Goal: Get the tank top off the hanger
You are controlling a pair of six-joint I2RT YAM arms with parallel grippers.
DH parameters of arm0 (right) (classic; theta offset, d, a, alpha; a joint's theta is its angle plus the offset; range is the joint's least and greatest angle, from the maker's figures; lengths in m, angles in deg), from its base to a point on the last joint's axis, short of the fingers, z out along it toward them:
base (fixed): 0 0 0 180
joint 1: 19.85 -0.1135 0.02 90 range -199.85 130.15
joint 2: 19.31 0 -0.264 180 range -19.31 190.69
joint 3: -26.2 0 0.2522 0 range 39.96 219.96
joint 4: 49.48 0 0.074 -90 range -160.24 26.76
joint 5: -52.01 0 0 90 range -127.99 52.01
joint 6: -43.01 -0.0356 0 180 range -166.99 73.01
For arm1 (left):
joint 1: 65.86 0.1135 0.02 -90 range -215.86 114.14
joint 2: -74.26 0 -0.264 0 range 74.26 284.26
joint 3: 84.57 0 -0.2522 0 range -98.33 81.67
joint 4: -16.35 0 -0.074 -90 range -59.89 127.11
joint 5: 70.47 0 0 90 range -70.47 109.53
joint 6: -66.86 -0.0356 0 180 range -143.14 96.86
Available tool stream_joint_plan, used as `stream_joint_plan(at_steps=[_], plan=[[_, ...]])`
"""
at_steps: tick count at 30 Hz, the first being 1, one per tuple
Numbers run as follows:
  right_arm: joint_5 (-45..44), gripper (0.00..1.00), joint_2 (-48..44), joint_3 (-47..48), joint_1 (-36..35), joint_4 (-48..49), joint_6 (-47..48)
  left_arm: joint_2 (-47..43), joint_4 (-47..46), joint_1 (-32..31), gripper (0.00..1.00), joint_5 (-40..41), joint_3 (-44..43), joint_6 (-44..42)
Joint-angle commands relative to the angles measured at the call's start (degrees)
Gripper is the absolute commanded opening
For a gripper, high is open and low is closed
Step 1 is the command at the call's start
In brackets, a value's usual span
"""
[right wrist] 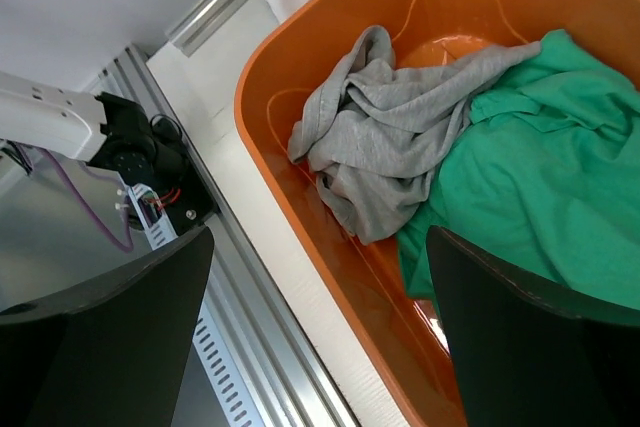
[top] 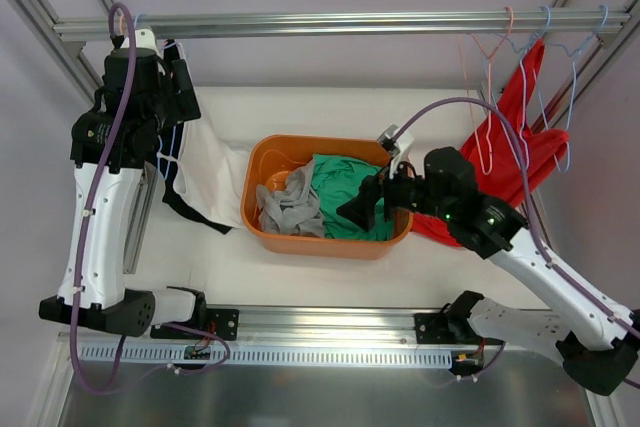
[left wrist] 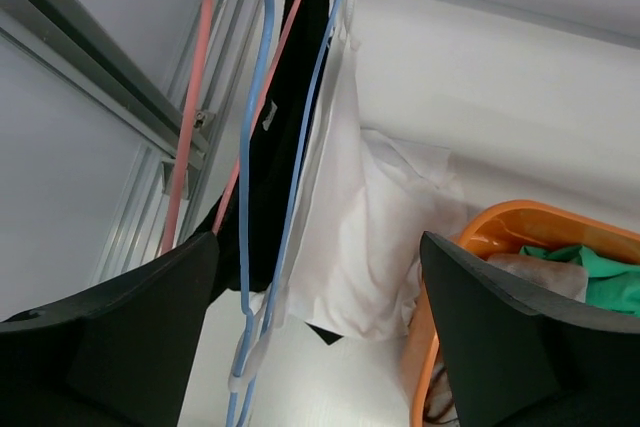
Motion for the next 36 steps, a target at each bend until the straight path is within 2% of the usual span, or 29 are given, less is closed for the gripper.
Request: stream_joint_plan(at_steps=[1, 11, 14, 15, 16, 19, 21, 22, 30, 36], plan=[[-5.2, 0.93, 2.3, 1.4, -3.3, 4.4, 2.9, 1.4, 0.6, 2.1, 0.81, -2.0, -0.7, -2.2], [-3.9, 0.93, 9.1, 1.9, -8.6, 9.9, 2.4, 6.4, 0.6, 6.4, 0.51, -7.4, -4.7, -4.3], [-2.8, 0.93, 10.4, 1.7, -8.9, 10.8, 2.4, 7.2, 0.5, 6.4, 0.36, -10.3, -7.2, -5.0], [-2.5, 0.93, 10.9, 1.8, -8.9, 11.0, 2.5, 7.3, 0.5, 6.4, 0.25, -10.3, -7.6, -5.2], [-2.3, 0.93, 11.4, 1.8, -8.9, 11.0, 2.6, 7.5, 0.5, 6.4, 0.21, -10.0, -8.0, -5.2], [-1.7, 0.93, 12.7, 1.8, -8.9, 11.2, 2.4, 8.0, 0.6, 6.4, 0.07, -9.1, -9.3, -5.8], [-1.4, 0.93, 13.4, 1.8, -8.9, 11.7, 2.3, 8.1, 0.6, 6.4, 0.06, -9.5, -10.1, -5.9], [-1.4, 0.93, 13.6, 1.8, -8.9, 11.9, 2.3, 8.3, 0.6, 6.4, 0.0, -9.6, -10.5, -5.9], [-1.5, 0.93, 14.3, 1.7, -8.9, 12.4, 2.5, 8.8, 0.6, 6.4, 0.0, -9.9, -14.5, -5.9], [-2.0, 0.93, 13.6, 1.5, -8.9, 12.4, 2.7, 6.4, 0.6, 6.4, 0.0, -13.3, -14.5, -5.1]])
